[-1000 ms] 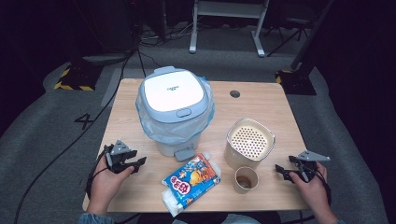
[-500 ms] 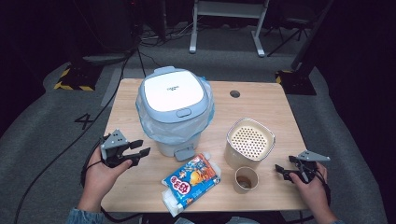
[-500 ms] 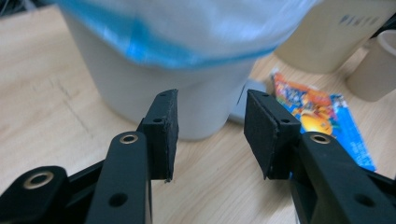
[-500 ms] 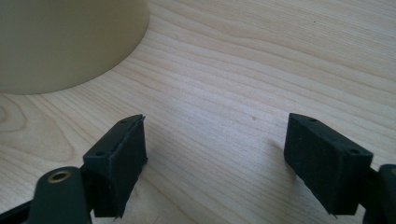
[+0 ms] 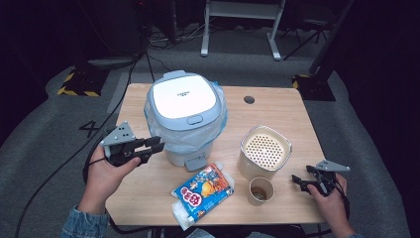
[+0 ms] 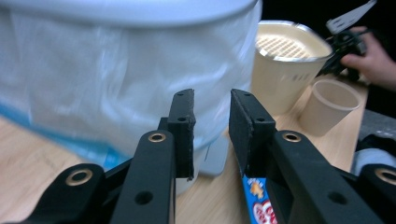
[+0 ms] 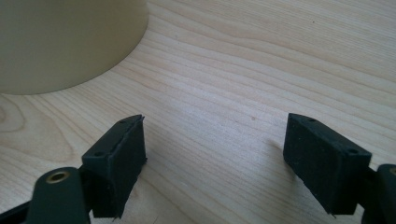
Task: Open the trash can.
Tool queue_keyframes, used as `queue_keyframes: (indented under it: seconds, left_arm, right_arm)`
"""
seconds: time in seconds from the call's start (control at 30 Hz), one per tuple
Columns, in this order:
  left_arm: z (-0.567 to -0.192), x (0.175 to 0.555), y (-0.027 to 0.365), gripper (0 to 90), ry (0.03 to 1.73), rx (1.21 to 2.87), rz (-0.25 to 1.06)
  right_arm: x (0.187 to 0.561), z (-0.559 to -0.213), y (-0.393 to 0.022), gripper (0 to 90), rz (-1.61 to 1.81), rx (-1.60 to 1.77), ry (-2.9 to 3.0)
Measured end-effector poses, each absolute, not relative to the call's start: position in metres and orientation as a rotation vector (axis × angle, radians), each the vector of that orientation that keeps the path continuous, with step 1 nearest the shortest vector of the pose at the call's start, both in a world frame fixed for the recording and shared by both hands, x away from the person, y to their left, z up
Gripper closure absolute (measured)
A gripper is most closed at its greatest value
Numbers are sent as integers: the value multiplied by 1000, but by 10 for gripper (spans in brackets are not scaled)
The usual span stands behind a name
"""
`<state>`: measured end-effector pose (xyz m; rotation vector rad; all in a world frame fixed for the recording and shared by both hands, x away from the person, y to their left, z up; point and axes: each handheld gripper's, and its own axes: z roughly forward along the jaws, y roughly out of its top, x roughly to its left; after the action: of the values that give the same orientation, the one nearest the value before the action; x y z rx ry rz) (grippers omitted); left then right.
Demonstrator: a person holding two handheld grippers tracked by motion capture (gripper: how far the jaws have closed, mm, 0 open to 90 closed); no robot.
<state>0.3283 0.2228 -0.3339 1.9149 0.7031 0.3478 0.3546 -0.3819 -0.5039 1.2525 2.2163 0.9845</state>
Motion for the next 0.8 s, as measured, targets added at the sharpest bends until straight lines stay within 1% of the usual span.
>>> queue_keyframes:
  seconds: [0.33,0.63,0.8]
  left_arm:
    - [-307,332,213,897,595,1871,308]
    - [-292,340,197,900,513,1800,282]
    - [-286,350,181,900,501,1809,304]
  right_arm:
    - [355,-504,-382,211,984,1252,2216]
    - [355,-504,-382,211,984,1252,2216]
    - [355,-504,-382,211,984,1253,2216]
